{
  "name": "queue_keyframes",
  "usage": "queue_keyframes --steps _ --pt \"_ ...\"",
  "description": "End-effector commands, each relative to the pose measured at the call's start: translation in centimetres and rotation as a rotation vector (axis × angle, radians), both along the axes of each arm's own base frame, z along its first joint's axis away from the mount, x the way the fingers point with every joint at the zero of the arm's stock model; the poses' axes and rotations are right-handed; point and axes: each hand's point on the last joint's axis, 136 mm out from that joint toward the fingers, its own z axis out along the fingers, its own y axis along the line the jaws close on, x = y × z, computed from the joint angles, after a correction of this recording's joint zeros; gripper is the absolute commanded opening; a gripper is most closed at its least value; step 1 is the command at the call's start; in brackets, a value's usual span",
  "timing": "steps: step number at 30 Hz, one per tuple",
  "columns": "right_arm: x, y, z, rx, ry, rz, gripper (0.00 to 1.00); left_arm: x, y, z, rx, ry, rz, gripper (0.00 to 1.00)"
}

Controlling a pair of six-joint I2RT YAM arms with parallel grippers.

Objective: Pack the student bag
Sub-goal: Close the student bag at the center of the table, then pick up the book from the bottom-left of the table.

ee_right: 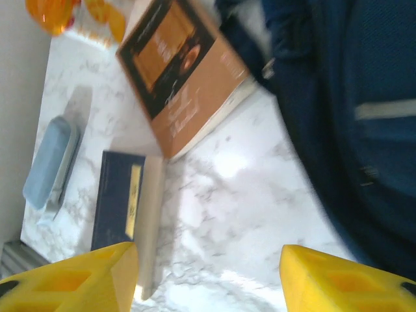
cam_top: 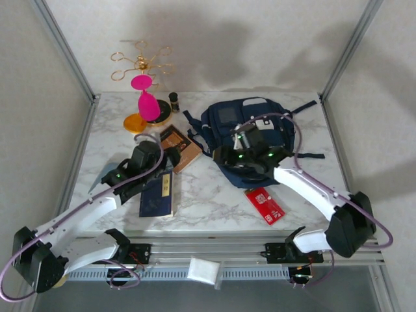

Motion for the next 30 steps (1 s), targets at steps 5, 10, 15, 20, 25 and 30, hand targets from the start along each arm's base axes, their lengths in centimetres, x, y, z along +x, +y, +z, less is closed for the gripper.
queue_keyframes --steps 5,10,15,20,25,30 --pt "-2.1 7.9 -3.7 0.023 0.043 0.101 0.64 -5.1 8.9 -8.1 0.083 0.253 0.257 0.64" --pt "-3.0 9.6 -6.3 0.023 0.088 0.116 0.65 -4.8 9.0 -8.9 0.04 0.286 0.303 0.73" --pt "-3.3 10.4 -7.3 0.02 0.098 0.131 0.65 -4.9 11.8 -11.1 0.136 0.307 0.422 0.8" --pt "-3.3 9.6 -8.0 -0.005 0.095 0.114 0.66 -4.7 12.0 -13.1 0.104 0.329 0.445 0.81" --pt "-3.4 9.2 -8.4 -0.036 0.09 0.12 0.67 -5.3 11.0 -15.5 0.105 0.407 0.381 0.8" --pt "-3.6 9.4 -8.8 -0.035 0.11 0.125 0.68 -5.5 9.1 -16.5 0.05 0.436 0.317 0.76"
